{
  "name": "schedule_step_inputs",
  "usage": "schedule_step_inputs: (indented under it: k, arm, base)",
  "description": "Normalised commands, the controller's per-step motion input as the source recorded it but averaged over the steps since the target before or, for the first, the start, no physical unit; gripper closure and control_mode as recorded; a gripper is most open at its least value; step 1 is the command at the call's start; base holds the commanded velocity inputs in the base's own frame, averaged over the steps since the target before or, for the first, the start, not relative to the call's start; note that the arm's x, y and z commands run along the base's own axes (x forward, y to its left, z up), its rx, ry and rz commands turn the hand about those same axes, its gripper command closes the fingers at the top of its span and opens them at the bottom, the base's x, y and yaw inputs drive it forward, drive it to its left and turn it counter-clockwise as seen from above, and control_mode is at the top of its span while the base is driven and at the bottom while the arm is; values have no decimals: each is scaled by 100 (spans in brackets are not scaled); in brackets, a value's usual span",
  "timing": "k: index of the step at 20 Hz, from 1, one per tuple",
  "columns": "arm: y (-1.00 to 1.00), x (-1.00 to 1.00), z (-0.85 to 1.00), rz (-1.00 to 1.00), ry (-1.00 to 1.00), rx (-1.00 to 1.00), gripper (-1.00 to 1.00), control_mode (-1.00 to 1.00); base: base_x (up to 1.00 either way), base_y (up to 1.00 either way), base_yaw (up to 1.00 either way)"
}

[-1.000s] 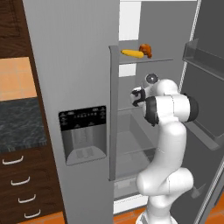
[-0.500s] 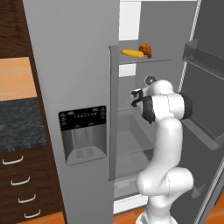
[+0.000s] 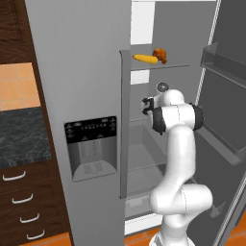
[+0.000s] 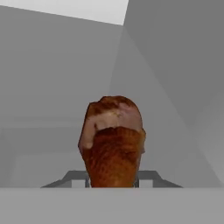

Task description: Place one corn and one chicken drumstick in each tupperware on the nearby counter, to pack two identical lunches.

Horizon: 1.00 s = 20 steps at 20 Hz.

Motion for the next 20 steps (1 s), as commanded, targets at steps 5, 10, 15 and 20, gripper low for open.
schedule_step_inputs:
  k: [5,10,15,20]
  arm:
    - [-3,31,-19,0,12,1,100,-100]
    - [1,-25,7,0,-15,0,100,-100]
    - [0,-76,17,-1,-15,0,100,-100]
    - [0,-100,31,-3,-23,0,100,-100]
  base:
    - [0,0,0]
    - [0,0,0]
    - [0,0,0]
    - [0,0,0]
